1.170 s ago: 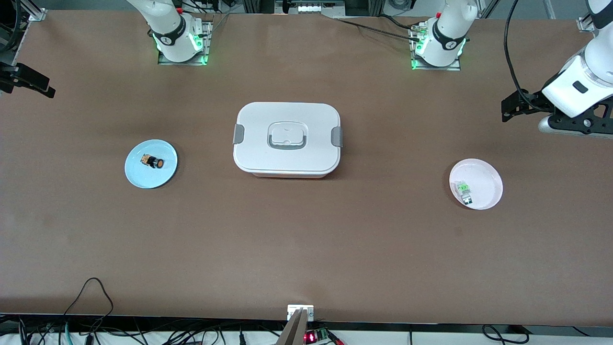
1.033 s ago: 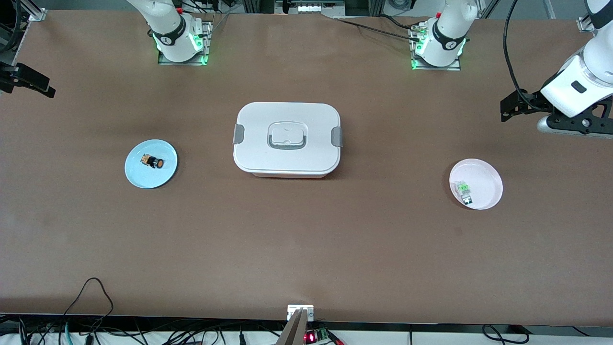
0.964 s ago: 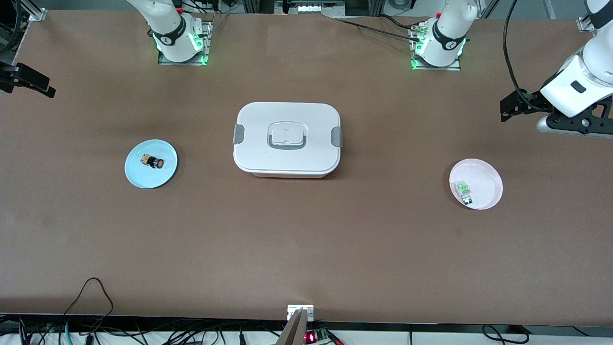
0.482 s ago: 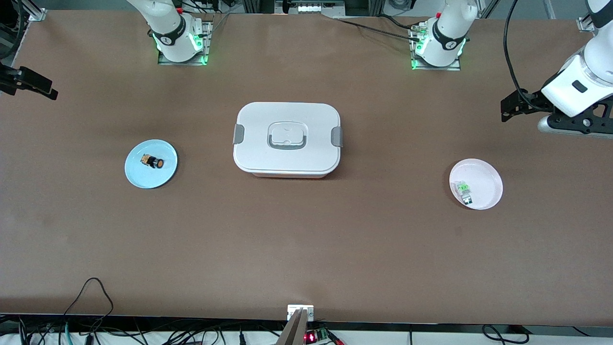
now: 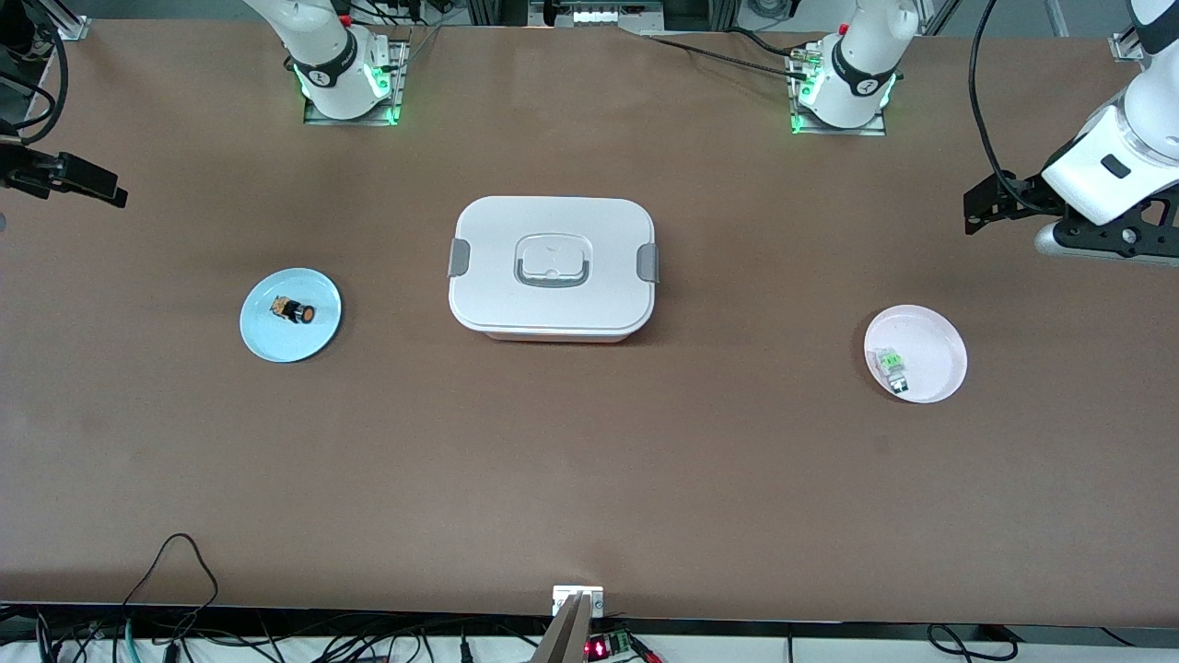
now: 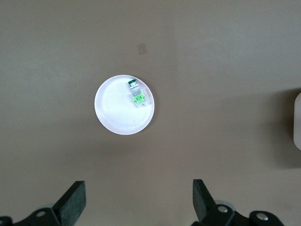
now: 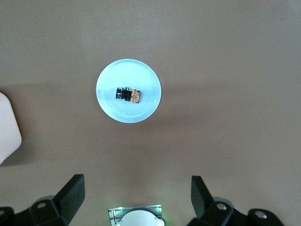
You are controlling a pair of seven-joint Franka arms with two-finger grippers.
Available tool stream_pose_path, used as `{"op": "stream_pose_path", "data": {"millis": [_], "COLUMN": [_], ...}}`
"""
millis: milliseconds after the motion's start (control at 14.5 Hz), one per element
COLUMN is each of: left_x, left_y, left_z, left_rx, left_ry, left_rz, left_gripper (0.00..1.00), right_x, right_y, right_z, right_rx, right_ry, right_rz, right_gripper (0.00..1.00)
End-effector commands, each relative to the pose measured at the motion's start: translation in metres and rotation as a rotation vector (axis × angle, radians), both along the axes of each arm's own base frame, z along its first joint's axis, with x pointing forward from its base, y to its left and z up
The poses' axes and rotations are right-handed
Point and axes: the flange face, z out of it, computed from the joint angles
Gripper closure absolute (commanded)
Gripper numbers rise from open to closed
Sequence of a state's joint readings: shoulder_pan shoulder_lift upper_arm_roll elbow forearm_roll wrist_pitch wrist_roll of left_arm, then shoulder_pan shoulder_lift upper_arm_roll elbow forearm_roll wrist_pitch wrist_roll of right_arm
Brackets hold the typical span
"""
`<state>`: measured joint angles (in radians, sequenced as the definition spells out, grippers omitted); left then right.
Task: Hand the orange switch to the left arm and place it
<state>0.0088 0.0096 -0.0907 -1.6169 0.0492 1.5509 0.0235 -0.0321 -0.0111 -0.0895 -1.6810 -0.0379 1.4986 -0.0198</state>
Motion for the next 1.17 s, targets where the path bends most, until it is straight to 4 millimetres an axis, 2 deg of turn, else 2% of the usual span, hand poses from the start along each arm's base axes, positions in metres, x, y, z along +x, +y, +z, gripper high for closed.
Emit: {"op": "stream_pose_path", "data": {"millis": [0, 207, 551, 826, 964, 1102], "left_x": [0.004, 0.004, 0.004, 0.004, 0.004, 0.005], "left_y": [0.002, 0.003, 0.003, 0.003, 0.003, 0.003], "left_z": [0.005, 0.005, 0.006, 0.006, 0.005, 0.005], "left_rx": [0.008, 0.008, 0.008, 0.008, 0.008, 0.007], "left_ry": [0.0, 0.0, -0.003, -0.001, -0.001, -0.001], "left_rz": [0.005, 0.006, 0.005, 0.005, 0.003, 0.003], "left_gripper": [0.0, 0.0, 0.0, 0.0, 0.0, 0.0], "right_x": [0.012, 0.027, 0.053, 0.053, 0.048, 0.041], "right_y": [0.003, 0.001, 0.004, 0.022, 0.032, 0.045], "right_z": [-0.012, -0.033, -0.088, -0.132, -0.164, -0.187], "right_rx": [0.013, 0.018, 0.012, 0.011, 0.015, 0.024], "right_ry": [0.016, 0.009, 0.034, 0.01, 0.003, 0.003], "right_rz": [0.011, 0.01, 0.007, 0.037, 0.096, 0.124], "right_gripper": [0.0, 0.0, 0.0, 0.0, 0.0, 0.0]}}
